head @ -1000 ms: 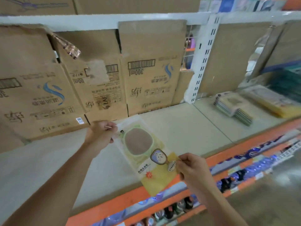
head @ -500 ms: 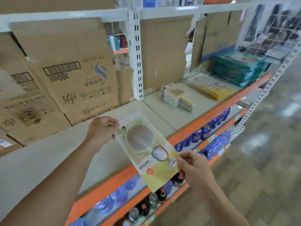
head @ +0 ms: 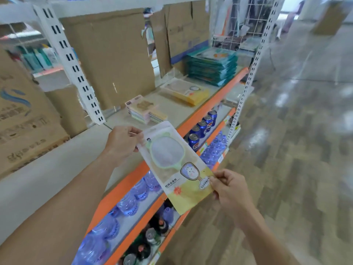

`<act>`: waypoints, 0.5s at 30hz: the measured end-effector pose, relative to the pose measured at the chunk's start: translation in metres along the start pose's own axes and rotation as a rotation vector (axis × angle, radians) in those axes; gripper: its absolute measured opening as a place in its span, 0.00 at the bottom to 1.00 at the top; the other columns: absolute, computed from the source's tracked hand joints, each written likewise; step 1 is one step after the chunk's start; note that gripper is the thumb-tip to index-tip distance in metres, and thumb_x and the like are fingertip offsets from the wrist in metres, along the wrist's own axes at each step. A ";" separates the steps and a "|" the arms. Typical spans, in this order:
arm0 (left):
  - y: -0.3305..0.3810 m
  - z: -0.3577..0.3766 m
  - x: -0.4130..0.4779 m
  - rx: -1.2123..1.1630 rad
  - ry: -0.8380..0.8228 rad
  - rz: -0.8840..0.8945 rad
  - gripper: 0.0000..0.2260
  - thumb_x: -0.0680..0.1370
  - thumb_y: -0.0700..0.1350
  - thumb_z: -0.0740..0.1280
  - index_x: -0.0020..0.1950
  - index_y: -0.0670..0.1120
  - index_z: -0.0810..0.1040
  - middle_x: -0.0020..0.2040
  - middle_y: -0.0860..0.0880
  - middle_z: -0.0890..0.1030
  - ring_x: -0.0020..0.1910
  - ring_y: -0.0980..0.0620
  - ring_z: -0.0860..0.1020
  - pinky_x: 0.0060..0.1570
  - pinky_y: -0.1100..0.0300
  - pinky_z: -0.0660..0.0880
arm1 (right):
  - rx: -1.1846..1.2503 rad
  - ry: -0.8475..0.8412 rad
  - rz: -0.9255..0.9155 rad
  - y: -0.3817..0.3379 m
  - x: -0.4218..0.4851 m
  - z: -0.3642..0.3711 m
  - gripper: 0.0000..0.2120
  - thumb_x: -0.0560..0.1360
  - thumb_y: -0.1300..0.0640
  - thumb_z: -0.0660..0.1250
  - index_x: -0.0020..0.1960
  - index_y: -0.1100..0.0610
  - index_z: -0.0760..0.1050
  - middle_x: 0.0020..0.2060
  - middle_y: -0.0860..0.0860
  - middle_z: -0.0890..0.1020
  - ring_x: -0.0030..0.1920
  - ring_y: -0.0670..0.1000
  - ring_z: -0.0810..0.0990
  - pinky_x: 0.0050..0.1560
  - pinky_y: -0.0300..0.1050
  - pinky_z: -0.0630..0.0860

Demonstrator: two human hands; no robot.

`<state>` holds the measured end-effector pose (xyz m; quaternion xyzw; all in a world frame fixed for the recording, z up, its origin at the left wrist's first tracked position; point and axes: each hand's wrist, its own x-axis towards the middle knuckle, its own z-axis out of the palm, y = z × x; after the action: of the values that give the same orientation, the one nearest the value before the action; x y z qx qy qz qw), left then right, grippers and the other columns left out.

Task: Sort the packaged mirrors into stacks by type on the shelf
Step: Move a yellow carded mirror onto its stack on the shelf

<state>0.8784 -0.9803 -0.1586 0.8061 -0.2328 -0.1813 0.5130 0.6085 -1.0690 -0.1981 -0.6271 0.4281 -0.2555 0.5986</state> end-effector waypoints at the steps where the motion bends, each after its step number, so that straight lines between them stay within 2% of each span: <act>1: 0.003 0.008 0.004 -0.009 -0.020 0.004 0.06 0.76 0.36 0.68 0.40 0.43 0.78 0.32 0.43 0.78 0.20 0.61 0.72 0.22 0.68 0.71 | 0.007 0.022 0.001 0.001 0.002 -0.005 0.07 0.76 0.66 0.66 0.40 0.59 0.78 0.27 0.53 0.77 0.23 0.48 0.69 0.25 0.40 0.68; 5: 0.012 0.040 0.022 0.028 -0.077 0.034 0.07 0.76 0.37 0.68 0.39 0.44 0.77 0.32 0.45 0.78 0.20 0.61 0.72 0.22 0.69 0.71 | 0.029 0.083 0.027 0.002 0.011 -0.020 0.06 0.76 0.66 0.66 0.41 0.60 0.77 0.28 0.54 0.77 0.23 0.47 0.69 0.26 0.40 0.68; 8: 0.018 0.062 0.040 0.039 -0.121 0.052 0.04 0.76 0.38 0.68 0.41 0.43 0.78 0.32 0.45 0.78 0.20 0.61 0.72 0.22 0.69 0.71 | 0.044 0.124 0.048 0.000 0.024 -0.029 0.03 0.76 0.66 0.66 0.43 0.62 0.77 0.27 0.51 0.78 0.22 0.43 0.70 0.24 0.35 0.69; 10: 0.024 0.076 0.056 0.058 -0.148 0.067 0.02 0.76 0.38 0.69 0.44 0.41 0.78 0.32 0.45 0.78 0.20 0.61 0.73 0.22 0.68 0.72 | 0.061 0.153 0.050 -0.003 0.034 -0.034 0.04 0.76 0.66 0.65 0.43 0.61 0.76 0.25 0.48 0.78 0.21 0.41 0.71 0.22 0.32 0.67; 12: 0.028 0.085 0.070 0.066 -0.168 0.085 0.03 0.76 0.39 0.69 0.42 0.43 0.77 0.32 0.45 0.78 0.20 0.60 0.74 0.23 0.67 0.74 | 0.082 0.168 0.057 -0.007 0.041 -0.036 0.07 0.76 0.67 0.64 0.40 0.60 0.75 0.21 0.46 0.77 0.20 0.41 0.71 0.22 0.31 0.67; 15: 0.043 0.102 0.098 0.079 -0.207 0.106 0.04 0.75 0.40 0.69 0.41 0.46 0.78 0.32 0.48 0.80 0.23 0.58 0.76 0.31 0.62 0.77 | 0.085 0.211 0.047 -0.019 0.062 -0.040 0.10 0.77 0.69 0.63 0.39 0.60 0.74 0.20 0.45 0.77 0.19 0.41 0.70 0.21 0.31 0.66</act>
<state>0.8970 -1.1269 -0.1661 0.7892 -0.3337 -0.2268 0.4631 0.6110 -1.1435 -0.1853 -0.5607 0.4920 -0.3240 0.5820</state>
